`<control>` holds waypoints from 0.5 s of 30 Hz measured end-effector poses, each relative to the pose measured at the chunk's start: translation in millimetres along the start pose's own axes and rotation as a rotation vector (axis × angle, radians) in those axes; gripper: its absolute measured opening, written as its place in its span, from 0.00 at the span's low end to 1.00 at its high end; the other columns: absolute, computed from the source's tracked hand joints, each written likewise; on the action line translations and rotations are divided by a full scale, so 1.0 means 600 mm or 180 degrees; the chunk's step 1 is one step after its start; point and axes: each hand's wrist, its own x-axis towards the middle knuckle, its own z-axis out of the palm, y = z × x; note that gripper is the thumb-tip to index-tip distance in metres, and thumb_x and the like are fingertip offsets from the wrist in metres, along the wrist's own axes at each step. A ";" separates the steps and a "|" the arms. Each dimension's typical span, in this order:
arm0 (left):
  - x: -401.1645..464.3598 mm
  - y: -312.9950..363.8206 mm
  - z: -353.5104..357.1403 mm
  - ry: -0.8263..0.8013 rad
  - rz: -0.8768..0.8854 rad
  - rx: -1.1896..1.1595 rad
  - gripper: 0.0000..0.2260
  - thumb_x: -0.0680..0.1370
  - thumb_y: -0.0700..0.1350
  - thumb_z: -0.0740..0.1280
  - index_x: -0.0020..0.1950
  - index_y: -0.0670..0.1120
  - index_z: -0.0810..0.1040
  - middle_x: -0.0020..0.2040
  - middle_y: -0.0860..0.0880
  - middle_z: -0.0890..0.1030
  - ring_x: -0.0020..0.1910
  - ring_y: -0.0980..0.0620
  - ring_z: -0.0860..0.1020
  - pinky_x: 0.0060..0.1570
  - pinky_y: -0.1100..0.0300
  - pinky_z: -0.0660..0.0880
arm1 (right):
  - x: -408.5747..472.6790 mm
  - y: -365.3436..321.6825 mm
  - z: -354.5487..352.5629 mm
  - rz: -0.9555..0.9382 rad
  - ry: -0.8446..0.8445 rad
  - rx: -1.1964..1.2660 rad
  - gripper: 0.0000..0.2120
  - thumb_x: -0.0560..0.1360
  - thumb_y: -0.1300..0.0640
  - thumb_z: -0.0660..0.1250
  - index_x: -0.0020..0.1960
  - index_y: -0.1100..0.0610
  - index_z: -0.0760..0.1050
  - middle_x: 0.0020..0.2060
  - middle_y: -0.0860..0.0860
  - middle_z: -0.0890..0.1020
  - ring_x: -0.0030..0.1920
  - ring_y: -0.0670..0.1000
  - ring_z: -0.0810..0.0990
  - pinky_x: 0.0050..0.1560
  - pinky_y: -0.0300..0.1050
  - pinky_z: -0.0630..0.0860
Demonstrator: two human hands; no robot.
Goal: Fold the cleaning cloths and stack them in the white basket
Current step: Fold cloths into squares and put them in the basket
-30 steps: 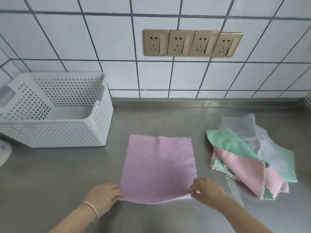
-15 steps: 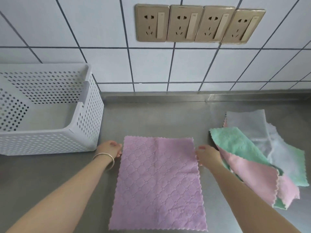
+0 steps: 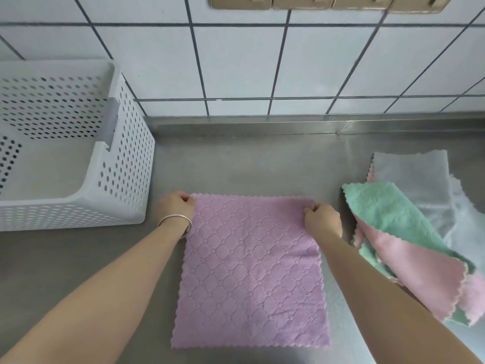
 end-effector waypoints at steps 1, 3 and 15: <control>-0.003 0.001 0.000 0.0041 -0.0034 -0.0059 0.10 0.77 0.46 0.64 0.52 0.44 0.82 0.52 0.43 0.83 0.52 0.41 0.79 0.48 0.57 0.73 | -0.003 -0.002 0.000 0.0005 0.0041 0.0041 0.14 0.77 0.54 0.60 0.58 0.60 0.75 0.53 0.61 0.80 0.55 0.61 0.78 0.51 0.47 0.72; -0.012 0.001 -0.004 0.0127 -0.0153 -0.0243 0.09 0.76 0.46 0.64 0.53 0.44 0.79 0.51 0.43 0.82 0.52 0.41 0.78 0.47 0.57 0.72 | -0.014 -0.004 -0.005 -0.0057 0.0208 0.0179 0.12 0.77 0.56 0.60 0.58 0.60 0.70 0.52 0.61 0.80 0.53 0.62 0.78 0.48 0.47 0.71; -0.247 -0.129 0.016 -0.0897 0.3417 0.0790 0.07 0.67 0.54 0.62 0.43 0.56 0.76 0.42 0.56 0.77 0.39 0.56 0.76 0.35 0.65 0.76 | -0.242 0.154 0.063 -0.3550 0.0017 -0.0978 0.15 0.58 0.46 0.69 0.43 0.47 0.76 0.42 0.44 0.79 0.44 0.49 0.76 0.34 0.40 0.77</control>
